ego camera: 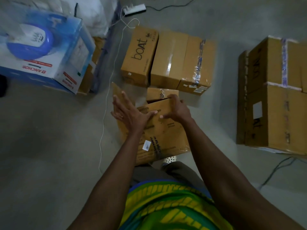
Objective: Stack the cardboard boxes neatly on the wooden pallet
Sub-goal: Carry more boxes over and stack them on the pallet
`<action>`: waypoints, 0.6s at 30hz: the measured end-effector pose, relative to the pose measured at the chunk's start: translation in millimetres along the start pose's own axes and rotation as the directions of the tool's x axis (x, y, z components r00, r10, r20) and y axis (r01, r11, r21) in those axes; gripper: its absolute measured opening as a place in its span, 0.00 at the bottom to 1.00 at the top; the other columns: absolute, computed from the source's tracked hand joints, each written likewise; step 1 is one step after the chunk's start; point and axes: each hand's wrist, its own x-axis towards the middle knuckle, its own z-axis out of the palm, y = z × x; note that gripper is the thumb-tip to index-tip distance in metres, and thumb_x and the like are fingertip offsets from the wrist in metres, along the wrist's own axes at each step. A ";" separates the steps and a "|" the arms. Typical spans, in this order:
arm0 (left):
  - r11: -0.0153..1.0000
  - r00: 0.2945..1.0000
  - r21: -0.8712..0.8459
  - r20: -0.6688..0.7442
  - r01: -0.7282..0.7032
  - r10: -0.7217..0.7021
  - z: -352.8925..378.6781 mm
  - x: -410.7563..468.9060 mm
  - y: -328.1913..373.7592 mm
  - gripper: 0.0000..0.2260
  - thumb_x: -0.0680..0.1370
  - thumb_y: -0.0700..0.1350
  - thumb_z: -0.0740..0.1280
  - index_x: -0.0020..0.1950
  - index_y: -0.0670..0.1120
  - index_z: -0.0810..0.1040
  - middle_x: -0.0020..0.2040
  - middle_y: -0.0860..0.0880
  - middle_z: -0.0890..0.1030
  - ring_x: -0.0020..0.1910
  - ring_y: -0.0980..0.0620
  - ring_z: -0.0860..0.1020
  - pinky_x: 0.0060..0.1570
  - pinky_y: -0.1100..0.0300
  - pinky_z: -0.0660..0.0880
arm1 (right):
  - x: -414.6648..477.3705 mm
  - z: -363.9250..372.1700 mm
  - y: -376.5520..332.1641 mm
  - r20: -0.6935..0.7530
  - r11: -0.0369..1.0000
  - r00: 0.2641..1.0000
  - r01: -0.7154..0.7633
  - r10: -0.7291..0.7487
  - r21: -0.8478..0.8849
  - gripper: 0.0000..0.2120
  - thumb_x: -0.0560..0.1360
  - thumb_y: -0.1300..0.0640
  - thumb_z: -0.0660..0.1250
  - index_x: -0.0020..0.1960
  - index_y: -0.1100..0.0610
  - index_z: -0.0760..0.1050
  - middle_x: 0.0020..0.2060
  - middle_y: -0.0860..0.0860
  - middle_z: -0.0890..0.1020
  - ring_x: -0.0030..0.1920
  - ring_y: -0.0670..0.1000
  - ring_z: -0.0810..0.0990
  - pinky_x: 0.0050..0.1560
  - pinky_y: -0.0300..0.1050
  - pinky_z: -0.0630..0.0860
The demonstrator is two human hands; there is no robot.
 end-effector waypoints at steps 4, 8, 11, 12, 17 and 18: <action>0.994 0.984 -0.078 0.163 0.083 -0.069 -22.4 16.5 -24.2 0.68 0.56 0.75 0.76 0.84 0.49 0.45 0.80 0.40 0.62 0.81 0.40 0.52 0.76 0.36 0.47 | 0.6 10.0 -18.4 -0.009 1.000 1.000 -0.021 0.021 0.005 0.44 0.63 0.48 0.83 0.71 0.42 0.62 0.69 0.58 0.68 0.65 0.65 0.74 0.59 0.62 0.78; 0.984 0.988 -0.169 0.134 -0.048 0.072 -34.4 32.6 -50.5 0.61 0.57 0.69 0.80 0.83 0.57 0.52 0.66 0.45 0.70 0.65 0.48 0.68 0.65 0.50 0.62 | -2.0 12.7 -26.4 -0.032 0.998 0.998 -0.051 0.052 0.040 0.42 0.63 0.52 0.84 0.70 0.43 0.64 0.69 0.59 0.67 0.65 0.64 0.74 0.58 0.57 0.78; 0.986 0.972 -0.140 0.204 -0.089 0.117 -37.9 43.9 -65.5 0.48 0.61 0.70 0.78 0.76 0.53 0.68 0.65 0.46 0.66 0.61 0.51 0.67 0.62 0.56 0.63 | -3.5 13.3 -23.8 -0.021 0.998 0.999 -0.039 0.040 0.047 0.41 0.64 0.51 0.83 0.70 0.43 0.64 0.69 0.58 0.67 0.66 0.63 0.73 0.60 0.58 0.76; 0.986 0.969 -0.156 0.230 -0.054 0.090 -35.2 47.8 -69.7 0.40 0.64 0.72 0.75 0.69 0.51 0.76 0.63 0.47 0.69 0.61 0.49 0.70 0.63 0.57 0.64 | -5.3 14.9 -22.9 -0.017 0.998 0.999 -0.038 0.039 0.049 0.40 0.65 0.48 0.82 0.70 0.42 0.64 0.69 0.58 0.66 0.66 0.63 0.72 0.61 0.59 0.76; 0.706 0.819 -0.424 0.381 0.567 -0.429 -28.0 63.6 -83.8 0.27 0.64 0.74 0.71 0.39 0.51 0.85 0.43 0.49 0.86 0.48 0.45 0.84 0.58 0.42 0.80 | -9.7 25.2 -29.8 -0.095 0.967 0.986 -0.112 0.137 0.229 0.23 0.73 0.29 0.65 0.59 0.43 0.72 0.61 0.55 0.73 0.56 0.55 0.77 0.57 0.59 0.80; 0.622 0.780 -0.475 0.440 0.623 -0.445 -30.6 62.4 -81.7 0.22 0.65 0.67 0.77 0.42 0.49 0.85 0.44 0.48 0.86 0.48 0.45 0.85 0.54 0.44 0.82 | -6.5 26.9 -27.4 -0.143 0.952 0.972 -0.144 0.188 0.270 0.22 0.73 0.27 0.63 0.53 0.44 0.73 0.57 0.55 0.76 0.54 0.56 0.78 0.56 0.60 0.80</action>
